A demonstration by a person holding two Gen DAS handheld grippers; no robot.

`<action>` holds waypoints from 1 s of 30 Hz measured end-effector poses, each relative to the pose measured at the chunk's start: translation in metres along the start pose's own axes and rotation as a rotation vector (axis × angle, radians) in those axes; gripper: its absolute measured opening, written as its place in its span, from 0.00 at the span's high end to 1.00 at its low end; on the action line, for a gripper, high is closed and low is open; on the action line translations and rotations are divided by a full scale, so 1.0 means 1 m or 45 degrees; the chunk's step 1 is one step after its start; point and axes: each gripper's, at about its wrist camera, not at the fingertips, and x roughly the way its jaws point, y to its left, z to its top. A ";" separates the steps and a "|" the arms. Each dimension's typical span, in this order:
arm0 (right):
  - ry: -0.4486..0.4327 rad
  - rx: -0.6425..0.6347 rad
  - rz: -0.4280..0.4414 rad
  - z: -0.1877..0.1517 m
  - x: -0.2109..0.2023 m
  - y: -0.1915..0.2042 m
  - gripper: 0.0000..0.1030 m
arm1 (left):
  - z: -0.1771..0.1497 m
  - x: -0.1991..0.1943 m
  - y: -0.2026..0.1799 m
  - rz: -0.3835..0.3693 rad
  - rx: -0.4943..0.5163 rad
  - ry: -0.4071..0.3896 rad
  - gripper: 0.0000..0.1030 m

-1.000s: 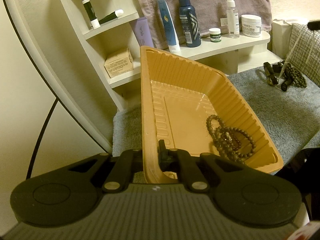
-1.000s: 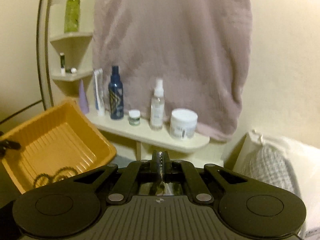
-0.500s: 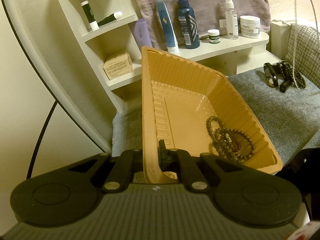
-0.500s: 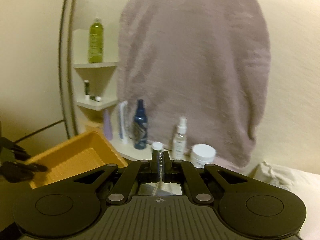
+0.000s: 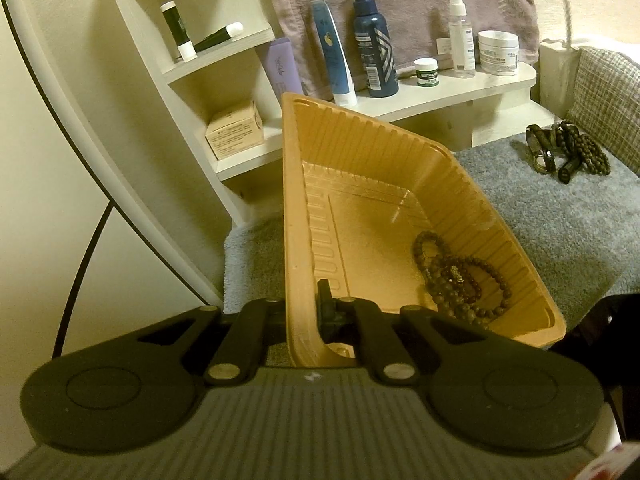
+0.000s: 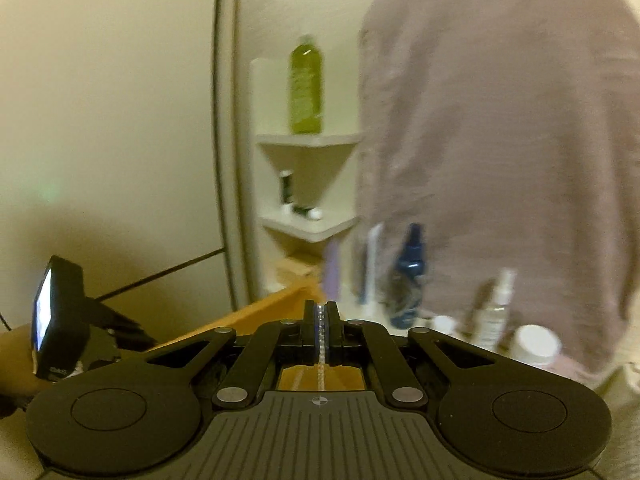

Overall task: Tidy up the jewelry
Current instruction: 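Lift the pearl strand over the tray and open the right tool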

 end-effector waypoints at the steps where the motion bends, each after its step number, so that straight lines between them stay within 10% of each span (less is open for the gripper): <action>1: 0.016 -0.008 0.016 -0.001 0.009 0.004 0.98 | 0.000 0.000 0.000 -0.001 -0.001 0.000 0.95; 27: 0.267 0.122 0.237 -0.040 0.107 0.003 0.97 | -0.002 0.003 0.003 -0.011 -0.019 0.000 0.95; 30: 0.252 0.156 0.218 -0.041 0.103 -0.002 0.79 | -0.002 0.002 0.003 -0.011 -0.018 -0.001 0.95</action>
